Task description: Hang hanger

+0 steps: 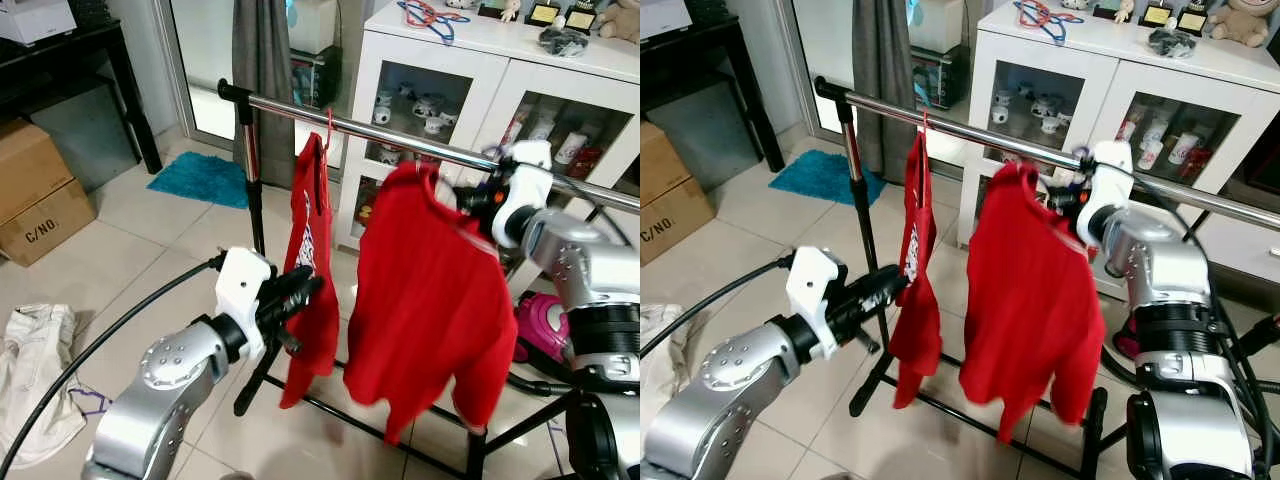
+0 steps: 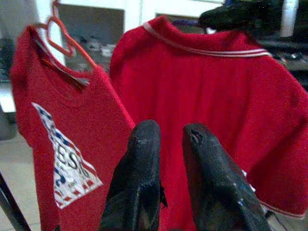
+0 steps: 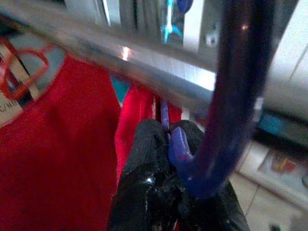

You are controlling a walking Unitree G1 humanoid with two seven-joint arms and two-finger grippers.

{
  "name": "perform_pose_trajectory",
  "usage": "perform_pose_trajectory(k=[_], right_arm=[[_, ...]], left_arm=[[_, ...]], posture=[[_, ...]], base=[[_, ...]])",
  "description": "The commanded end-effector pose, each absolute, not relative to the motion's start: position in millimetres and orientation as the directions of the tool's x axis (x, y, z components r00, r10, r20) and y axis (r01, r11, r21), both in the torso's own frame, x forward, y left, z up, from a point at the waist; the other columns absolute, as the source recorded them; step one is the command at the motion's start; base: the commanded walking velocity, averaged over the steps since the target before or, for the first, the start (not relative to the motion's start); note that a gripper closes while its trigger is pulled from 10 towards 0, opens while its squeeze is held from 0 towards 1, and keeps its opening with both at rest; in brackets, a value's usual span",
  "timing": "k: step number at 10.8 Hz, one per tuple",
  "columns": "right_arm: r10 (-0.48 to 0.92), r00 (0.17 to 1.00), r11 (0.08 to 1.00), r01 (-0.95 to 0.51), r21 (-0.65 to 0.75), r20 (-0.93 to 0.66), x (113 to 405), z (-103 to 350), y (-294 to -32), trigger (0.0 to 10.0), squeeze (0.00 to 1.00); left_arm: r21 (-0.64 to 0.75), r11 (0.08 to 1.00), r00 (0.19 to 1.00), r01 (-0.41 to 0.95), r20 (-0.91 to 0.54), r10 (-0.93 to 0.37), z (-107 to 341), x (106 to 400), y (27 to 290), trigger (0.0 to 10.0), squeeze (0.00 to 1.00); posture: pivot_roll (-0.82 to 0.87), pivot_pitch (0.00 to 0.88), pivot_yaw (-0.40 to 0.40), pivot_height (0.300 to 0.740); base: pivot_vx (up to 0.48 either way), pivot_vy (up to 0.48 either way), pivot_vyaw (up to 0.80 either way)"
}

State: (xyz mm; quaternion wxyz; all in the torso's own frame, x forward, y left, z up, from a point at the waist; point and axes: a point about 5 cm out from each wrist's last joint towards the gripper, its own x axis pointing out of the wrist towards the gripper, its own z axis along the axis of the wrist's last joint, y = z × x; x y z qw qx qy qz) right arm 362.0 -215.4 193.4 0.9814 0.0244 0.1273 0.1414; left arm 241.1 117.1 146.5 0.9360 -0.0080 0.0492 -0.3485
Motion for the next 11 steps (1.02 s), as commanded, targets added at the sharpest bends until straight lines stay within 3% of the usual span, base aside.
perform_pose_trajectory(k=[1, 5, 11], right_arm=[[0.302, 0.935, 0.953, -0.295, 0.067, -0.184, 358, 210, -216, 0.0, 0.00], [0.378, 0.897, 0.924, -0.380, 0.033, -0.228, 311, 192, -201, 0.0, 0.00], [0.268, 0.949, 0.963, -0.257, 0.087, -0.165, 271, 170, -190, 0.0, 0.00]], left_arm=[[-0.047, 0.772, 0.769, 0.634, -0.070, -0.636, 150, 243, 119, 10.0, 0.00], [-0.066, 0.787, 0.784, 0.614, -0.066, -0.617, 149, 244, 117, 10.0, 0.00], [-0.061, 0.798, 0.794, 0.600, -0.078, -0.603, 147, 245, 120, 10.0, 0.00]], posture=[[0.11, 0.000, -0.040, 0.740], [0.09, 0.000, -0.041, 0.740], [0.08, 0.021, -0.053, 0.740]], base=[[0.000, 0.000, 0.00], [-0.064, 0.000, 0.00], [-0.041, 0.000, 0.00]])
